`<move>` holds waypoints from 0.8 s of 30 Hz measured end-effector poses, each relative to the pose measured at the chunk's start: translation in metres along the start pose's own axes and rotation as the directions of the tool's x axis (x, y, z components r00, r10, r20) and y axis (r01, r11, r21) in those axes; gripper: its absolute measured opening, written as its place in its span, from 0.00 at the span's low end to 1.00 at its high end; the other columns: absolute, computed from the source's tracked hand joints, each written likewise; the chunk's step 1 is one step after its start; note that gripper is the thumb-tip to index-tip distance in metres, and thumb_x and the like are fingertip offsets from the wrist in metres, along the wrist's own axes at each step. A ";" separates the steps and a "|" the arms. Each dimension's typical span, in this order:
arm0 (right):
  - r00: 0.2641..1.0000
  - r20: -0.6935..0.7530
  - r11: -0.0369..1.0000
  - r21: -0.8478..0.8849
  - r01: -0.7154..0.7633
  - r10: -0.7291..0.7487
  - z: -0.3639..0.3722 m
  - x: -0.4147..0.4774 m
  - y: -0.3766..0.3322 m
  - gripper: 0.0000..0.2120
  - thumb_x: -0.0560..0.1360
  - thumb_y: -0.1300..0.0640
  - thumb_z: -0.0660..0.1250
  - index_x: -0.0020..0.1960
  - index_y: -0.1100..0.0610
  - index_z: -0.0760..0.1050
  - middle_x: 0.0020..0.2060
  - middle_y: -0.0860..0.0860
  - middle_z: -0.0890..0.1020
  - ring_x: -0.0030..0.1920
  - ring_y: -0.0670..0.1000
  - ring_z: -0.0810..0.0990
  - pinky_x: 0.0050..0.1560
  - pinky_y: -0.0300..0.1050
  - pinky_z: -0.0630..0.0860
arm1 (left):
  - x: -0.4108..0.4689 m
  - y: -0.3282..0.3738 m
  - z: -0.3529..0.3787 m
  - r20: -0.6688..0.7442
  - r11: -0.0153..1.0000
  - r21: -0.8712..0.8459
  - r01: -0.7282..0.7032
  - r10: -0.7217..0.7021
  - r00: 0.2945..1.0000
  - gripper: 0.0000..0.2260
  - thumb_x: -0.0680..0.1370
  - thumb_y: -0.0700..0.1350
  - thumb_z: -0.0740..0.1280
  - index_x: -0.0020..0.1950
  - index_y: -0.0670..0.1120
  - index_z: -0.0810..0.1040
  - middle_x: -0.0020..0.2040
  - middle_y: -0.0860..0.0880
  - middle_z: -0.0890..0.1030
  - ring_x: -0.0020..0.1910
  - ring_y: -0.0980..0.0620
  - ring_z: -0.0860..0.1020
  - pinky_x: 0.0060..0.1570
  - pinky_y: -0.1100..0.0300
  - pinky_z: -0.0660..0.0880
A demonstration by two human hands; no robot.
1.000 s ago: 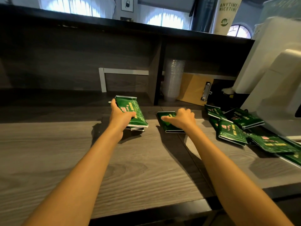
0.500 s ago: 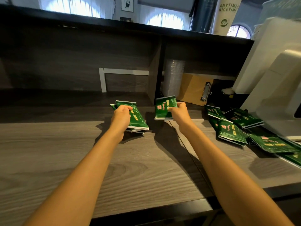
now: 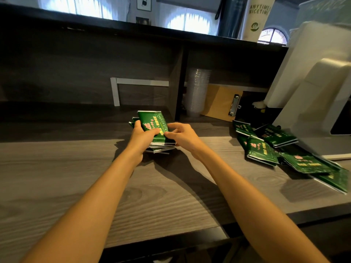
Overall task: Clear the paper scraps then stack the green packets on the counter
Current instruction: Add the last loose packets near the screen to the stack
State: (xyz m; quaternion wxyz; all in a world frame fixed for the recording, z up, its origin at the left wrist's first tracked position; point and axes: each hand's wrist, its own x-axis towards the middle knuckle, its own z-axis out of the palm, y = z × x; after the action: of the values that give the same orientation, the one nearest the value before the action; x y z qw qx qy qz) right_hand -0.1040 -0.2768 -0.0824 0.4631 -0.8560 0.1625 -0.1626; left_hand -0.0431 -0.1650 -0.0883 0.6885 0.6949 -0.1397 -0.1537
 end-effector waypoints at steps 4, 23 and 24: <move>0.987 -0.143 0.987 -0.130 -0.092 0.073 -0.014 0.003 0.007 0.12 0.76 0.61 0.63 0.57 0.60 0.79 0.54 0.59 0.81 0.54 0.55 0.77 0.57 0.49 0.73 | -0.005 0.000 0.005 0.037 1.000 0.006 0.001 -0.001 0.999 0.36 0.76 0.37 0.66 0.77 0.53 0.49 0.69 0.45 0.69 0.57 0.46 0.74 0.45 0.54 0.73; 0.779 -0.467 0.540 -0.561 -0.627 0.419 -0.122 -0.067 0.090 0.33 0.79 0.44 0.55 0.76 0.61 0.50 0.75 0.62 0.50 0.74 0.67 0.50 0.72 0.60 0.50 | -0.060 0.016 0.093 0.273 0.998 0.064 -0.017 -0.001 0.962 0.33 0.77 0.35 0.64 0.77 0.52 0.52 0.69 0.44 0.67 0.51 0.50 0.73 0.41 0.60 0.73; 0.800 -0.452 0.556 -0.575 -0.600 0.395 -0.119 -0.067 0.089 0.31 0.79 0.45 0.56 0.76 0.60 0.52 0.75 0.62 0.52 0.73 0.67 0.53 0.72 0.60 0.52 | -0.060 0.014 0.092 0.265 0.998 0.064 -0.004 -0.013 0.964 0.34 0.77 0.35 0.64 0.77 0.52 0.52 0.69 0.43 0.67 0.51 0.50 0.73 0.43 0.58 0.73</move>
State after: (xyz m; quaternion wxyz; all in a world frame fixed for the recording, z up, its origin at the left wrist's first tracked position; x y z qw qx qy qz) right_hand -0.2264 -0.3823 -0.1049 0.1073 -0.8508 0.5102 -0.0656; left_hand -0.1352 -0.2252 -0.0730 0.6405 0.6901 -0.2339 -0.2425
